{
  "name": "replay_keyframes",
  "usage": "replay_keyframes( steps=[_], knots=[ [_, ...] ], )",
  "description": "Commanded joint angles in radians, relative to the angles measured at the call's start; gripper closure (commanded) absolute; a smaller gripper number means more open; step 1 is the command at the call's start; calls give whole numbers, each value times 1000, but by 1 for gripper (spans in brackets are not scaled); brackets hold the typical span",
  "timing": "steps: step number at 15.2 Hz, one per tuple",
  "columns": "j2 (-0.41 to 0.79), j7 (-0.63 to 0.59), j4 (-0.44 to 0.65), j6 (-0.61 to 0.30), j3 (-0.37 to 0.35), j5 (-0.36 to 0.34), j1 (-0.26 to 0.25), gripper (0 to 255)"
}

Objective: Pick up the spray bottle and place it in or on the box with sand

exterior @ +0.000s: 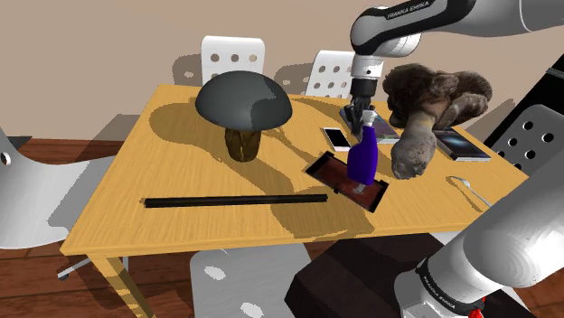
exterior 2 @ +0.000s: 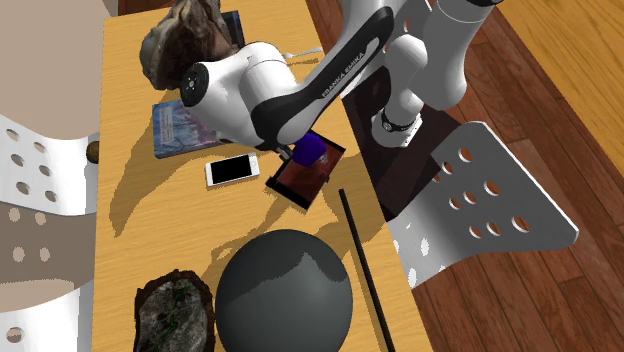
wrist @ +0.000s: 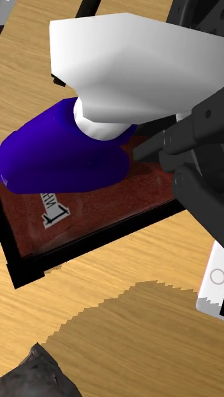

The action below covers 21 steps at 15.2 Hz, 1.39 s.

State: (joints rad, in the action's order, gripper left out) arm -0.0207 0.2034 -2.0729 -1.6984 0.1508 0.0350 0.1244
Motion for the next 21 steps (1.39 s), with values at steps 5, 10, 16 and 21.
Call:
replay_keyframes(
  steps=[5, 10, 16, 21],
  knots=[
    [24, 6, -39, -60, 1, 3, 1, 255],
    [24, 6, -39, -60, 1, 3, 1, 255],
    [22, 6, -44, -63, 1, 2, 1, 0],
    [33, 6, 70, 40, 3, 2, 3, 0]
  ],
)
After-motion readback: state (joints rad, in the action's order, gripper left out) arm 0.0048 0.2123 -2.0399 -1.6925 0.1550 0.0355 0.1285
